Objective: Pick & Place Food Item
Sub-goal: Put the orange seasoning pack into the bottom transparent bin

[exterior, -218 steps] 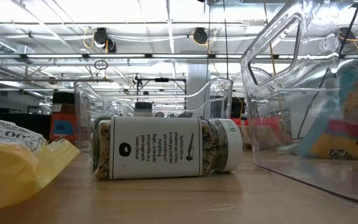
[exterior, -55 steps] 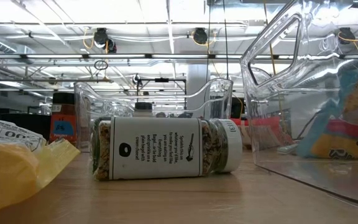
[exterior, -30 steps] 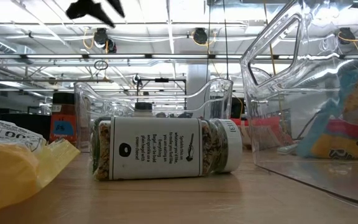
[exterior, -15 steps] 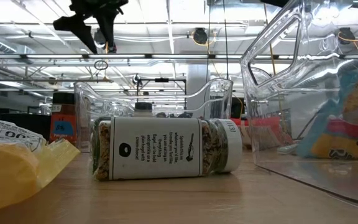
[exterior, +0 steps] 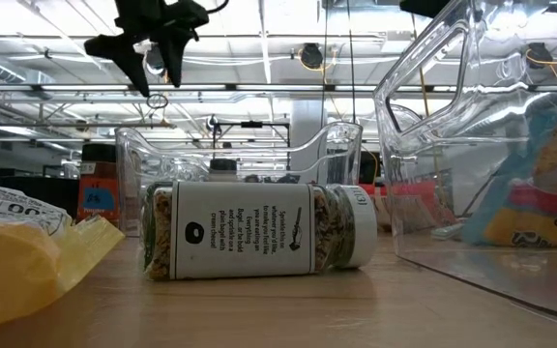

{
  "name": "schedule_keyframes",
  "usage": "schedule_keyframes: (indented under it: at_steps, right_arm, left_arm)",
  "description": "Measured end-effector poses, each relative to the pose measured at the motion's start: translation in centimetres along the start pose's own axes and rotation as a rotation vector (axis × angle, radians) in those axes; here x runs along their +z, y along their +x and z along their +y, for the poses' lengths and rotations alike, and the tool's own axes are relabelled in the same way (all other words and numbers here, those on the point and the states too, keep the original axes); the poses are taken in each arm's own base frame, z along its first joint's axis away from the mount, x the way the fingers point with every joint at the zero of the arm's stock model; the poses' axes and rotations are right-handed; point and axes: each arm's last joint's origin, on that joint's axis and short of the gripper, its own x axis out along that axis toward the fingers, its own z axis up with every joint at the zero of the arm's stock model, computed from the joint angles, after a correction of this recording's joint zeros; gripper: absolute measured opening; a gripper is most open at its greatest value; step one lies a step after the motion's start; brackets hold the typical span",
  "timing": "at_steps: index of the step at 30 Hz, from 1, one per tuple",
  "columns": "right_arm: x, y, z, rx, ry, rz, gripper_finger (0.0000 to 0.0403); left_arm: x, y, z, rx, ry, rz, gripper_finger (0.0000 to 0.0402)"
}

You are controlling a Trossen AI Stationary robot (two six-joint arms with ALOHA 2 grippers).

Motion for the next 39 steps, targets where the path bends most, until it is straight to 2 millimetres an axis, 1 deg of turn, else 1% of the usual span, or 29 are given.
schedule_keyframes:
  at_steps: [6, 11, 15, 21, 27, 34, 39]
  right_arm:
    - [-0.3, 0.0, 0.0, -0.004, 0.001, 0.025, 0.0320]
    - [-0.3, 0.0, 0.0, -0.004, 0.000, 0.027, 0.0320]
    - [-0.4, 0.0, 0.0, -0.006, -0.004, 0.036, 0.0320]
    - [-0.4, 0.0, 0.0, -0.006, -0.004, 0.036, 0.0320]
    - [-0.4, 0.0, 0.0, -0.006, -0.004, 0.036, 0.0320]
    - [-0.4, 0.0, 0.0, -0.005, -0.004, 0.036, 0.0320]
    - [-0.4, 0.0, 0.0, -0.005, -0.004, 0.036, 0.0320]
  left_arm:
    - [-0.2, 0.1, 0.0, 0.001, -0.018, 0.024, 0.0256]
    - [-0.8, 0.7, 0.8, 0.089, -0.070, 0.068, 0.0255]
    - [-1.4, 1.6, 1.4, 0.145, -0.120, 0.109, 0.0251]
    - [-1.7, 3.3, 1.4, 0.124, -0.126, 0.120, 0.0255]
    - [-2.2, 4.8, 1.9, 0.151, -0.138, 0.120, 0.0248]
    - [-2.9, 6.6, 2.4, 0.164, -0.176, 0.132, 0.0252]
    - [-3.2, 7.3, 2.7, 0.180, -0.223, 0.133, 0.0231]
